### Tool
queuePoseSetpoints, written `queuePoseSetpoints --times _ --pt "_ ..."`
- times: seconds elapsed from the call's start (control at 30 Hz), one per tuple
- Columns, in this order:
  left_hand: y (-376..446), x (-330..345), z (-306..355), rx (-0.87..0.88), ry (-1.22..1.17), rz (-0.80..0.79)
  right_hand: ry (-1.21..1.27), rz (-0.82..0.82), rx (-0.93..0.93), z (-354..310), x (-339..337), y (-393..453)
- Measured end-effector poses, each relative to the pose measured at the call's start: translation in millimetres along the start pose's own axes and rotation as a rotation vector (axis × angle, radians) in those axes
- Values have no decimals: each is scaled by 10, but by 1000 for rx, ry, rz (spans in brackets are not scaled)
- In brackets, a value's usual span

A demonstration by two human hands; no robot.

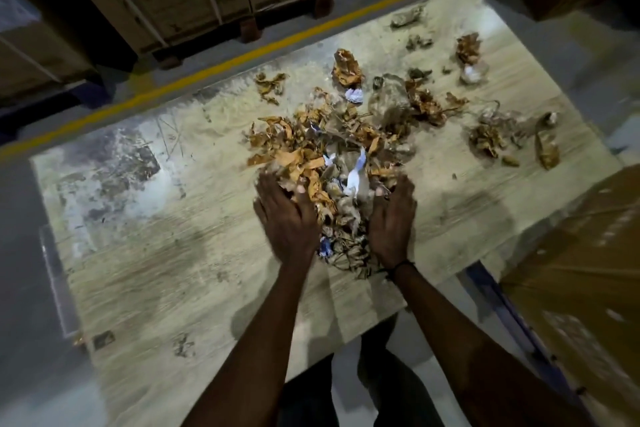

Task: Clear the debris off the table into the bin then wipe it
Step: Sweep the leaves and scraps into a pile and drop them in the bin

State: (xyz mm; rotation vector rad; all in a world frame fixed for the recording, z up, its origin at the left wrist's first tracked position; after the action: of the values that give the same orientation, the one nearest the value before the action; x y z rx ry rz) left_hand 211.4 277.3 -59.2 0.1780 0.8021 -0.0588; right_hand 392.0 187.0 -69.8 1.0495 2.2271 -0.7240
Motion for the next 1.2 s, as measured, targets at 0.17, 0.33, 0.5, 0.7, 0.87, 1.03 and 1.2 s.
queuePoseSetpoints --times 0.17,0.33,0.5,0.7,0.87,1.03,1.2 --pt "-236 -139 -50 -72 -178 129 108 -47 -50 211 -276 -113" --pt "-1103 -119 132 -61 33 53 -181 5 -121 529 -340 -699" --pt "-1049 212 325 -165 140 64 -357 67 -69 301 -80 -590" --pt "-835 291 339 -140 108 148 -297 60 -102 264 -94 -505" --pt "-1371 300 434 -164 200 48 -250 -41 -215 364 -262 -489" --pt "-1313 422 504 -141 318 -14 -294 -60 -257 124 -175 25" --pt "-1279 421 517 -133 313 -2 -252 -124 -327 94 -297 319"
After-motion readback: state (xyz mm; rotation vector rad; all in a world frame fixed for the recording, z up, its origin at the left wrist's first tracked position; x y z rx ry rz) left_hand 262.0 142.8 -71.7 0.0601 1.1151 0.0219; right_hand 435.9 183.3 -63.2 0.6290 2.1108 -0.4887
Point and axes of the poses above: each hand's wrist, its own y-axis towards the middle knuckle, its own x-axis out of the palm, z = x × y, the point moved 4 cm from there along y, towards the middle knuckle, and after that the axes turned 14 degrees about x, right-handed, at the moved point
